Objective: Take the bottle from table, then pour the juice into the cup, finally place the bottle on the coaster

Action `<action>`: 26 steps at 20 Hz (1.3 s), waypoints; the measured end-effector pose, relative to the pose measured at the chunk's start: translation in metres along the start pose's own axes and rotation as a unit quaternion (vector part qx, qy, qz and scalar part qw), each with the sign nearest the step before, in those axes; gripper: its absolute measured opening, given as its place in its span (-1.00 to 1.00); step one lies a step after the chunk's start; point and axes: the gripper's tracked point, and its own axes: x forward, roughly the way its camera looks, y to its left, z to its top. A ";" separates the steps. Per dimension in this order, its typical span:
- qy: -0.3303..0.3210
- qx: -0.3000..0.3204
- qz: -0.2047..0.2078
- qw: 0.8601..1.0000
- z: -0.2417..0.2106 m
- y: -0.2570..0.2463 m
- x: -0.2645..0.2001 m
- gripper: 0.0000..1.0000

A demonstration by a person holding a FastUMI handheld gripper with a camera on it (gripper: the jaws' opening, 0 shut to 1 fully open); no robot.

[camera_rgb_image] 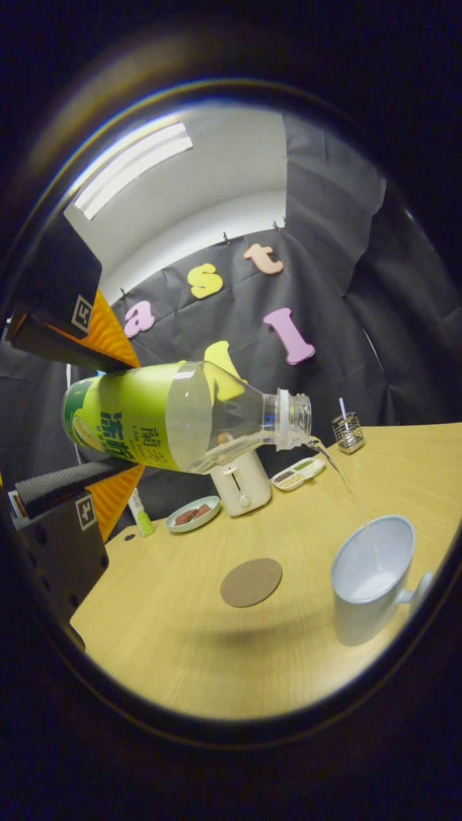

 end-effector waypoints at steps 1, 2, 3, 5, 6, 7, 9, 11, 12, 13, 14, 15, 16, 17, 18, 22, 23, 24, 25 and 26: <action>0.000 0.001 0.001 1.000 -0.001 0.001 0.001 0.52; 0.000 0.004 0.003 1.000 -0.002 0.002 0.002 0.52; 0.000 0.008 0.005 1.000 -0.002 0.004 0.002 0.52; -0.004 0.017 0.011 1.000 -0.001 0.007 0.002 0.52; -0.006 0.022 0.012 1.000 -0.001 0.008 0.002 0.51; -0.007 0.029 0.013 0.999 0.000 0.010 0.003 0.51; -0.009 0.039 0.014 0.999 0.000 0.012 0.003 0.51; -0.012 0.046 0.015 0.999 0.001 0.014 0.002 0.51; -0.013 0.048 0.018 0.999 0.000 0.015 0.001 0.51; -0.016 0.050 0.023 0.998 0.001 0.017 0.000 0.51; -0.017 0.051 0.026 0.998 0.002 0.018 0.000 0.51; -0.019 0.053 0.029 0.998 0.004 0.019 0.001 0.51; -0.022 0.056 0.033 0.998 0.005 0.023 0.001 0.51; -0.023 0.060 0.039 0.997 0.006 0.025 0.000 0.51; -0.026 0.064 0.043 0.997 0.008 0.027 0.001 0.51; -0.025 0.072 0.045 0.996 0.008 0.028 0.001 0.51; -0.025 0.075 0.048 0.996 0.008 0.029 0.001 0.51; -0.025 0.078 0.049 0.995 0.008 0.030 0.001 0.51; -0.026 0.081 0.051 0.995 0.008 0.032 0.001 0.51; -0.027 0.084 0.053 0.995 0.008 0.034 0.001 0.51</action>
